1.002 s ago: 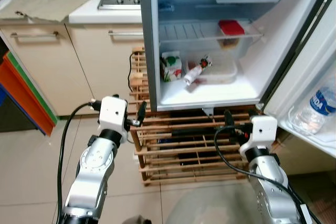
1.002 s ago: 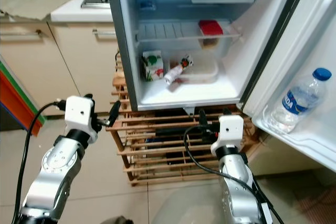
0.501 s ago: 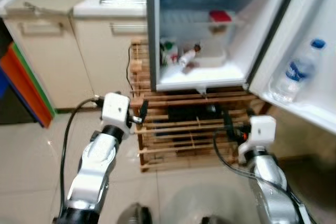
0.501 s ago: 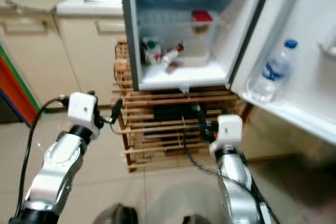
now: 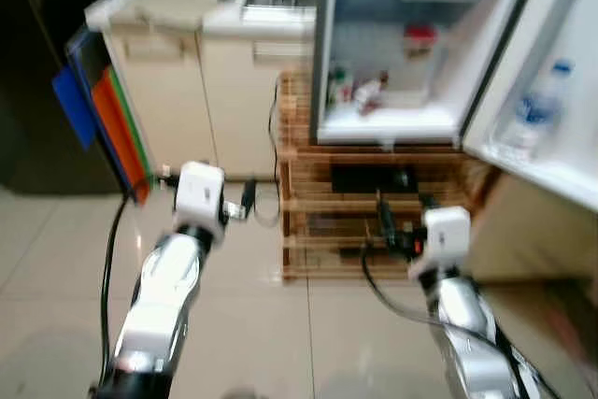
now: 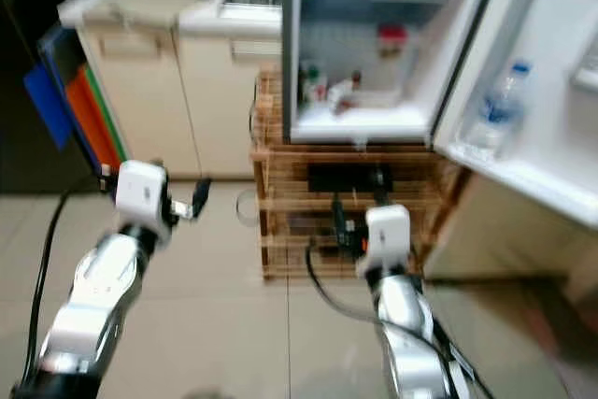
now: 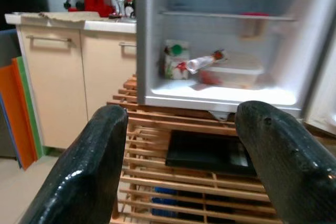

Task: Restocking fridge

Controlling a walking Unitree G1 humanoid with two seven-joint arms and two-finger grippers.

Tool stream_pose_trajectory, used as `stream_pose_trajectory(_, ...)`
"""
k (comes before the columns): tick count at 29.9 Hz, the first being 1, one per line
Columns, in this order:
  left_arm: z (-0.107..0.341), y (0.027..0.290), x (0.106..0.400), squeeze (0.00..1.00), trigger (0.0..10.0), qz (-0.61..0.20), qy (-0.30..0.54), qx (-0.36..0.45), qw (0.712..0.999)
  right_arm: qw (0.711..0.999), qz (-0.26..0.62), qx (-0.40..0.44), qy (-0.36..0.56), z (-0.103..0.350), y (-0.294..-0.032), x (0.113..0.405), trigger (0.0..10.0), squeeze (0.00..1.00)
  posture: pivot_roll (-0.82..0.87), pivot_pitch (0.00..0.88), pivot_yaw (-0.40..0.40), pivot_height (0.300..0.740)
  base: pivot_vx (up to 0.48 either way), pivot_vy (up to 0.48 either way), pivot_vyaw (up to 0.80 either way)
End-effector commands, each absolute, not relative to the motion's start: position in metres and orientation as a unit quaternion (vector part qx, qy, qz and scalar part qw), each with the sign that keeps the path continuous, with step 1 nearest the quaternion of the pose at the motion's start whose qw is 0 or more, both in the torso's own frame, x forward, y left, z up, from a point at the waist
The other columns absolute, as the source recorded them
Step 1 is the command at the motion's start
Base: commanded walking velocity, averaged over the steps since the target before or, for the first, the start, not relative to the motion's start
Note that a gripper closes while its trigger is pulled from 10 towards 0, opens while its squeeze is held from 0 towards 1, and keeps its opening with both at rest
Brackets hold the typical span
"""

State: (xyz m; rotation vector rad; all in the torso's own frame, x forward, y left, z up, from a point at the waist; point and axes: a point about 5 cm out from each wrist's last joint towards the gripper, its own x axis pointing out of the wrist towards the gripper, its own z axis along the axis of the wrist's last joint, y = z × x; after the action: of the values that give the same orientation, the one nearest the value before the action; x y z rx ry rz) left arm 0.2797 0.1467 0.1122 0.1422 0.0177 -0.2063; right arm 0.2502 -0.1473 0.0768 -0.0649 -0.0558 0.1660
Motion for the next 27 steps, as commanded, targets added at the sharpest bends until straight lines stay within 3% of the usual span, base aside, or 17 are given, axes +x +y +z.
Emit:
stream_pose_trajectory(1, 0.118, 0.139, 0.283, 0.00, 10.0, -0.117, -0.007, 0.079, 0.990, 0.995, 0.081, -0.038, -0.034, 0.080, -0.150, 0.251, 10.0, 0.27, -0.07, 0.000, 0.016, 0.740, 0.390, -0.277, 0.00)
stream_pose_trajectory(19, 0.121, 0.135, 0.288, 0.00, 10.0, -0.124, -0.019, 0.093, 0.988, 0.995, 0.086, -0.039, -0.030, 0.080, -0.148, 0.256, 10.0, 0.27, -0.06, 0.000, 0.019, 0.740, 0.385, -0.241, 0.00)
stream_pose_trajectory(27, 0.122, 0.127, 0.287, 0.00, 10.0, -0.144, -0.024, 0.091, 0.985, 0.995, 0.085, -0.036, -0.025, 0.079, -0.150, 0.260, 10.0, 0.27, -0.06, 0.000, 0.011, 0.740, 0.031, -0.340, 0.00)
